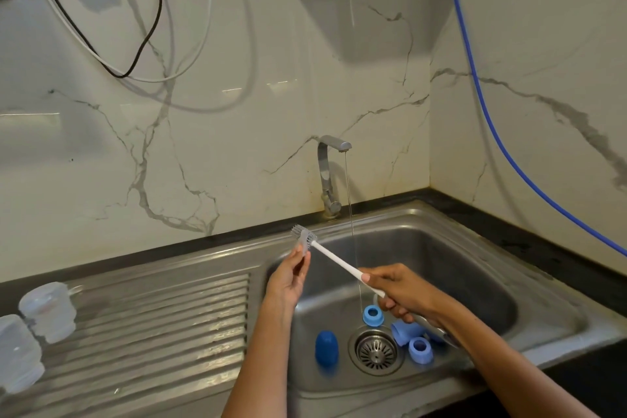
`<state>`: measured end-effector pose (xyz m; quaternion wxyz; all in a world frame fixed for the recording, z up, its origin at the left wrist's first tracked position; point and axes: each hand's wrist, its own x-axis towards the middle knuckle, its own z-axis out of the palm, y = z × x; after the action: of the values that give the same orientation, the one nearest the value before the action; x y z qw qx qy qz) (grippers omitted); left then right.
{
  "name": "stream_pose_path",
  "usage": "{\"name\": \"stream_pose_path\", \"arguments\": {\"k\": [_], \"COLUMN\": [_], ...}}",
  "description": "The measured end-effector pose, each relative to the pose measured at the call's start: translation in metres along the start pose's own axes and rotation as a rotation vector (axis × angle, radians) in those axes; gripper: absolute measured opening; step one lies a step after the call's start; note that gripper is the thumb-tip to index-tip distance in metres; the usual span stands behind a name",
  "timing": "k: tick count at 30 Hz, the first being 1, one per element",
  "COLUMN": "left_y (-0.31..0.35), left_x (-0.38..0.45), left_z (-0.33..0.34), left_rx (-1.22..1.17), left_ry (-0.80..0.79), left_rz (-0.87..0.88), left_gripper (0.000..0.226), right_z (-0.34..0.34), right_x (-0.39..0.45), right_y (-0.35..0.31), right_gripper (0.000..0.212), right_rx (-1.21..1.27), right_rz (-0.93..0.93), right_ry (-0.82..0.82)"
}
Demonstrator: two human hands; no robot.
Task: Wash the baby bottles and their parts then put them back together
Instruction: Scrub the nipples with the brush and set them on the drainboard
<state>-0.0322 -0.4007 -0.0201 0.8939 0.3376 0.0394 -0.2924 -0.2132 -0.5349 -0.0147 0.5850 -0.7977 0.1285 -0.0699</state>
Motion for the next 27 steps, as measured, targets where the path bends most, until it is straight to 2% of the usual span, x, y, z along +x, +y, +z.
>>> {"name": "stream_pose_path", "arguments": {"k": [5, 11, 16, 19, 23, 27], "left_y": [0.003, -0.001, 0.0, 0.0, -0.01, -0.014], "left_x": [-0.001, 0.002, 0.006, 0.005, 0.0, 0.002], "left_z": [-0.002, -0.004, -0.006, -0.003, 0.001, 0.002], "left_rx": [0.038, 0.205, 0.202, 0.301, 0.474, 0.55], "left_ry": [0.026, 0.216, 0.339, 0.258, 0.132, 0.093], "left_rz": [-0.031, 0.301, 0.475, 0.449, 0.388, 0.337], "left_gripper": [0.008, 0.016, 0.018, 0.013, 0.018, 0.015], "right_z": [-0.001, -0.003, -0.008, -0.008, -0.003, 0.001], "right_x": [0.0, -0.008, -0.011, -0.009, -0.005, -0.001], "right_y": [0.0, -0.001, -0.001, 0.001, 0.004, 0.003], "right_gripper": [0.03, 0.026, 0.025, 0.025, 0.024, 0.025], "right_rx": [0.028, 0.036, -0.006, -0.037, -0.094, -0.137], "right_rz": [0.044, 0.067, 0.077, 0.066, 0.079, 0.082], "right_ry": [-0.024, -0.064, -0.076, -0.046, -0.006, 0.042]}}
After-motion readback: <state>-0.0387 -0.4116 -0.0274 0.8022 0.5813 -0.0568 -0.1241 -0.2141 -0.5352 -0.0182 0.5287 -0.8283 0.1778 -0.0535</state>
